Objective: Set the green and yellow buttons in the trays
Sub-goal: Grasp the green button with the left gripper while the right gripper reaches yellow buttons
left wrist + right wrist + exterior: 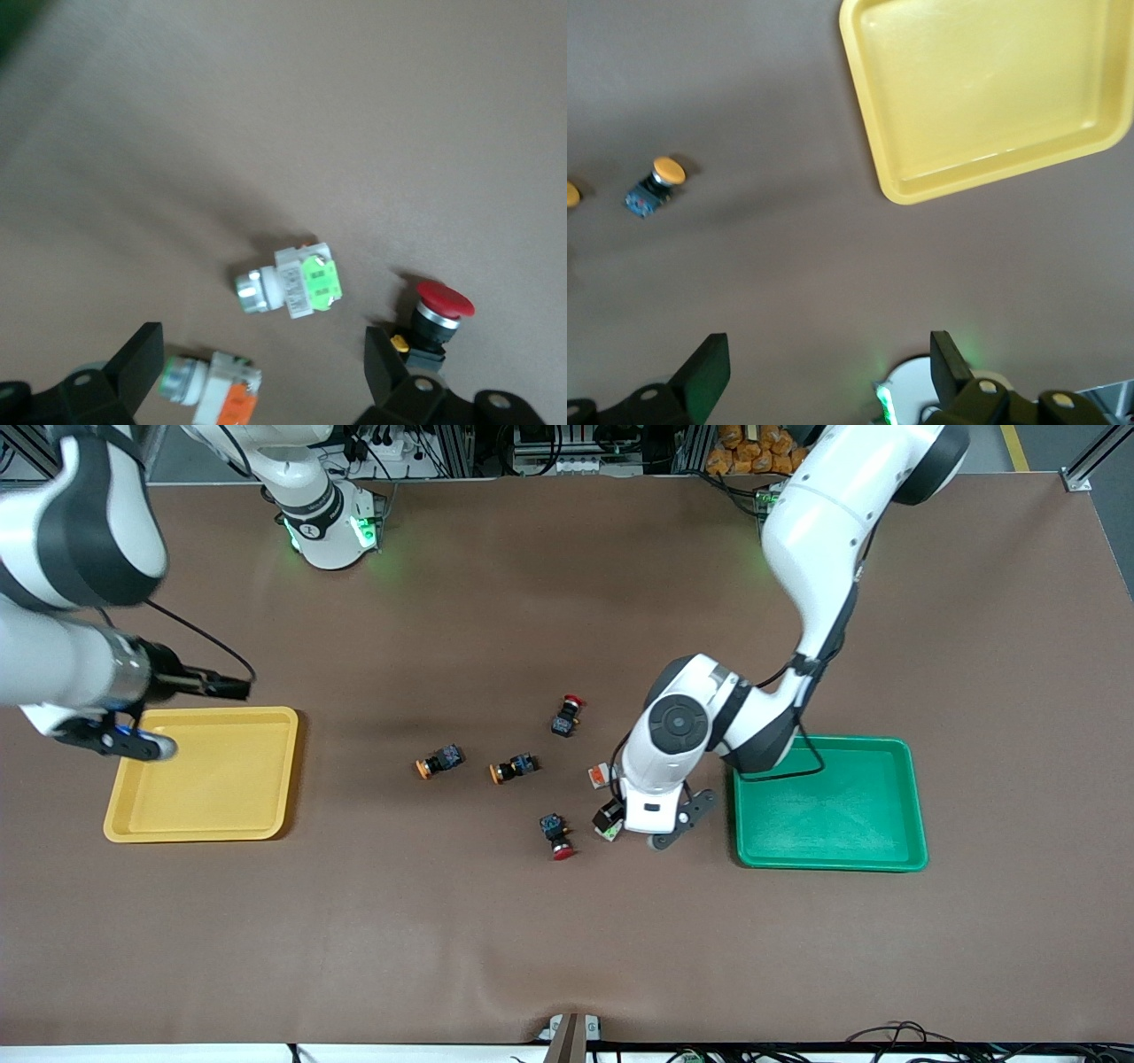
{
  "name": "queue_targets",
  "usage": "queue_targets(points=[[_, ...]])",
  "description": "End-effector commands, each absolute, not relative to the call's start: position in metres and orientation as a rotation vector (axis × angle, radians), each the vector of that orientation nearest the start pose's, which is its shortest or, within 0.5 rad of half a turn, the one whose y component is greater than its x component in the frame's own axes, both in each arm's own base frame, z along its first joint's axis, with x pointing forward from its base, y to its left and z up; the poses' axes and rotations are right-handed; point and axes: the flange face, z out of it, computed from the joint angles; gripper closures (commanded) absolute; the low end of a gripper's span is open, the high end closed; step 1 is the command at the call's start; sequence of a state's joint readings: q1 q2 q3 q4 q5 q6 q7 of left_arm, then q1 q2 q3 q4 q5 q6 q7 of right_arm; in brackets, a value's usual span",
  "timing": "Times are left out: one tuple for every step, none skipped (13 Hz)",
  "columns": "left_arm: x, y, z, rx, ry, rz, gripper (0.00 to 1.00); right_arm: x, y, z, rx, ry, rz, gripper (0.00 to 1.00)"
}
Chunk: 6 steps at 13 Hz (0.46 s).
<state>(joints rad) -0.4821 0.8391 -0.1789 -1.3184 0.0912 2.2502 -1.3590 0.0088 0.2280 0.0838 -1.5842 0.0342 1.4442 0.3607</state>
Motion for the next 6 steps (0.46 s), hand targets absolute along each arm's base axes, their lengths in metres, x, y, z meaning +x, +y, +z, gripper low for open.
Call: queue_targets(points=[[0.624, -0.443, 0.231, -3.064, -1.166, -0.063, 0.0, 0.599, 0.069, 0.464, -3.024, 0.49, 0.567, 0.0], [0.625, -0.443, 0.223, -3.072, -1.182, -0.072, 0.0, 0.6, 0.071, 0.462, -2.993, 0.492, 0.571, 0.0], [0.625, -0.444, 0.21, -3.074, -1.199, -0.073, 0.0, 0.601, 0.076, 0.457, -2.982, 0.494, 0.586, 0.0], [0.626, -0.444, 0.205, -3.078, -1.213, -0.078, 0.0, 0.601, 0.081, 0.457, -2.976, 0.548, 0.58, 0.0], [0.624, -0.444, 0.197, -3.065, -1.23, -0.067, 0.0, 0.601, 0.097, 0.457, -2.982, 0.591, 0.567, 0.0], [0.625, -0.443, 0.194, -3.052, -1.262, -0.065, 0.0, 0.604, 0.11, 0.448, -2.978, 0.665, 0.56, 0.0]])
